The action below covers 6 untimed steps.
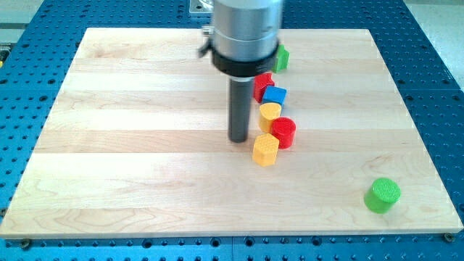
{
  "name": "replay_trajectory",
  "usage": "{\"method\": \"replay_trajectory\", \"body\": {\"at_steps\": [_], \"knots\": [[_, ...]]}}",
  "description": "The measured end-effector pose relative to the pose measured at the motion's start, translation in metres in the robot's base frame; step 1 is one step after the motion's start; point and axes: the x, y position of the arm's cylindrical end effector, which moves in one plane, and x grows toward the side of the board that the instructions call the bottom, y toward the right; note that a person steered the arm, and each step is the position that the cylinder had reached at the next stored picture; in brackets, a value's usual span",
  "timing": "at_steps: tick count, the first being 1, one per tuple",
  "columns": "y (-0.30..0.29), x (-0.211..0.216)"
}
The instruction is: Move your arm left to the yellow heart
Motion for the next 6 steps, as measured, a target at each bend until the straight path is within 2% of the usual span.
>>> {"method": "replay_trajectory", "body": {"at_steps": [6], "knots": [[-0.003, -0.018]]}}
